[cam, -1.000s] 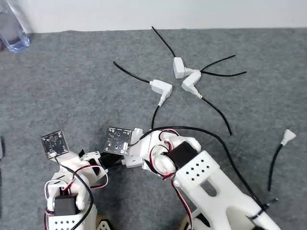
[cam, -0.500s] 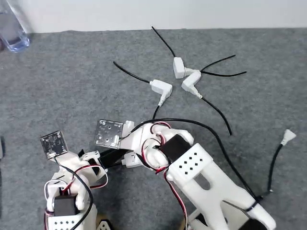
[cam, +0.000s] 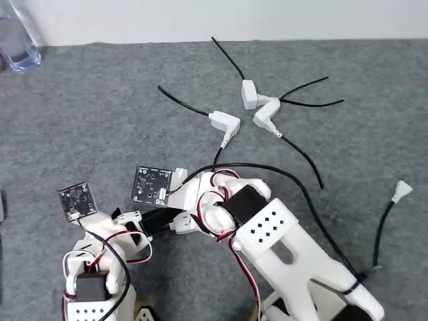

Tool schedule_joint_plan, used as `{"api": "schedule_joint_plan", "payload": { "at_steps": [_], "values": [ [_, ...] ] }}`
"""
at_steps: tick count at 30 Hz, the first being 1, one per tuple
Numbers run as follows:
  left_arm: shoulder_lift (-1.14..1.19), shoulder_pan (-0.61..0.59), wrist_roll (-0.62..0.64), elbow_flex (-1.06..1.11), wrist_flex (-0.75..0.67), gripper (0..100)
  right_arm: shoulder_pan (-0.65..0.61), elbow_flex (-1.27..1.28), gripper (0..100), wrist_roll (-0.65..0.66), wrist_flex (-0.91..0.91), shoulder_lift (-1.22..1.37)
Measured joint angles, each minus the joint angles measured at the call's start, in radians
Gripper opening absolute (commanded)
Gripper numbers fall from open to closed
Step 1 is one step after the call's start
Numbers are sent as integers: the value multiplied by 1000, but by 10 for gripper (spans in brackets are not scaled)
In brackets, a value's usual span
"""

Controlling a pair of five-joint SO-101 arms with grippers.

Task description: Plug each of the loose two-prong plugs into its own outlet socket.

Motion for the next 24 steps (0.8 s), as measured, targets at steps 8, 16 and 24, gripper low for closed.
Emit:
{"api": "schedule_joint_plan", "payload": {
  "at_steps": [8,16,24],
  "values": [
    [0,-3,2,-2,0,651,0,-26,9,0,34,0],
    [0,-5,2,-2,0,651,0,-26,9,0,34,-41],
    [0,-5,2,0,3,651,0,-28,9,0,52,-77]
  ]
}}
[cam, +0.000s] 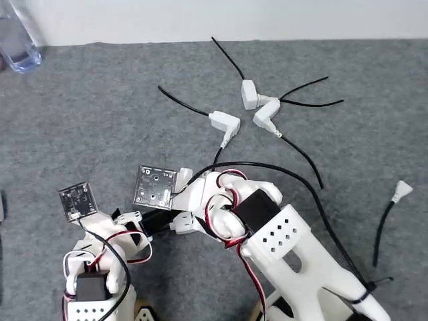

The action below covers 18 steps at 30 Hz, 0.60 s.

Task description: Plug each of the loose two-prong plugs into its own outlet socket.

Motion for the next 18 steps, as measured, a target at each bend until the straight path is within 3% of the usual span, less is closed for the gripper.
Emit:
{"api": "schedule_joint_plan", "payload": {
  "at_steps": [18],
  "values": [
    [0,0,0,2,0,651,6,-40,9,-23,0,-2]
  ]
}}
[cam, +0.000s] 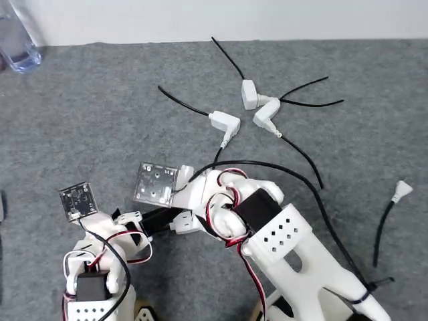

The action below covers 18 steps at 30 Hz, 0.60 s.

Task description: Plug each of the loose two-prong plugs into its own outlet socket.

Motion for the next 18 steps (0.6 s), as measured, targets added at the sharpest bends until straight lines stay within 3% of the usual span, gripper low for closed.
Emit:
{"api": "schedule_joint_plan", "payload": {
  "at_steps": [12,18],
  "values": [
    [0,2,-5,0,0,651,2,-25,9,-3,0,-6],
    [0,2,-5,0,0,651,72,-25,9,60,64,-6]
  ]
}}
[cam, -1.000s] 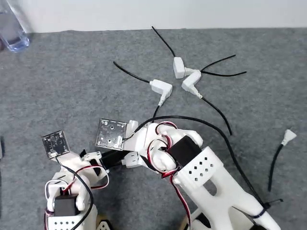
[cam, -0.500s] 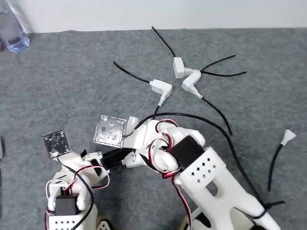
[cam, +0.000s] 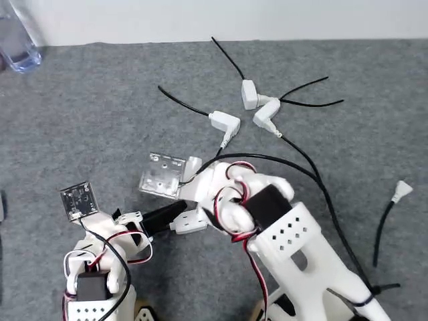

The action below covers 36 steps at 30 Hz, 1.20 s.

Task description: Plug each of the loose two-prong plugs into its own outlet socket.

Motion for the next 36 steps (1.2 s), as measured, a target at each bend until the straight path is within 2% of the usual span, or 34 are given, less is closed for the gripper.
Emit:
{"api": "schedule_joint_plan", "payload": {
  "at_steps": [3,7,12,18,27,36],
  "values": [
    [0,-31,-2,0,0,651,5,0,9,83,68,0],
    [0,-172,-20,0,-20,651,5,-58,9,226,184,14],
    [0,-338,-61,0,-31,651,5,-213,9,354,322,170],
    [0,-493,-226,0,75,651,3,-423,9,460,393,433],
    [0,-783,-419,0,101,651,3,-620,9,489,367,786],
    [0,-816,-531,0,101,651,3,-623,9,489,278,873]
  ]
}}
